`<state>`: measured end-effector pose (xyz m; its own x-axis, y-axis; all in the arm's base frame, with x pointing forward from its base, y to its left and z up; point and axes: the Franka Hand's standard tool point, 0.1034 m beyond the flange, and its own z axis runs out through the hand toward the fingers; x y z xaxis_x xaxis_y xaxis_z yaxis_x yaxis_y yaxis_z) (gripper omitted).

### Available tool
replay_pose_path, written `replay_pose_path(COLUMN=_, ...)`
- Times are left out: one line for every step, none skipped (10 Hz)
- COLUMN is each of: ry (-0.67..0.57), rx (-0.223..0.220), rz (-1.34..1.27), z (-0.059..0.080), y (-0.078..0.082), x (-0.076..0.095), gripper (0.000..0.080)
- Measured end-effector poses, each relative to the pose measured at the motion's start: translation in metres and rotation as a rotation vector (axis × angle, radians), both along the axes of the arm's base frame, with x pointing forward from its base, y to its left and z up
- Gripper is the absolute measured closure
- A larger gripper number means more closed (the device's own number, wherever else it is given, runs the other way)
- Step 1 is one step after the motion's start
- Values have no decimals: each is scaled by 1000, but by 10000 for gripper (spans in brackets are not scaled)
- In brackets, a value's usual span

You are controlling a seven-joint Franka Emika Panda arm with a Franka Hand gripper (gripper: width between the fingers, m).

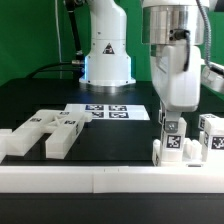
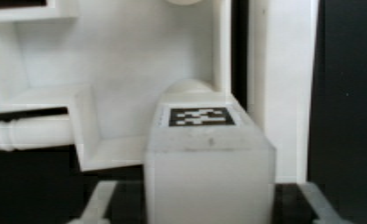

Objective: Assemble chair

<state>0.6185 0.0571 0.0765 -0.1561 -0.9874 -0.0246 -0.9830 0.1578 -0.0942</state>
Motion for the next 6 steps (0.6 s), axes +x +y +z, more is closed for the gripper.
replay_pose_path(ry=-4, rx=4, rz=-78, z=0, y=0, x=0, gripper=509)
replay_pose_path(ry=-3, rx=13, rz=-174, z=0, y=0, x=0, gripper=509)
replay_pose_path(ry=-2, rx=16, rz=-236, z=0, y=0, x=0, gripper=509)
replay_pose_path(ry=-3, rx=22, rz=-278, z=0, y=1, x=0, gripper=509)
replay_pose_path(ry=-4, rx=28, rz=-297, z=0, y=0, x=0, gripper=509)
replay_pose_path(ry=-6, rx=28, rz=-301, z=0, y=1, x=0, gripper=509)
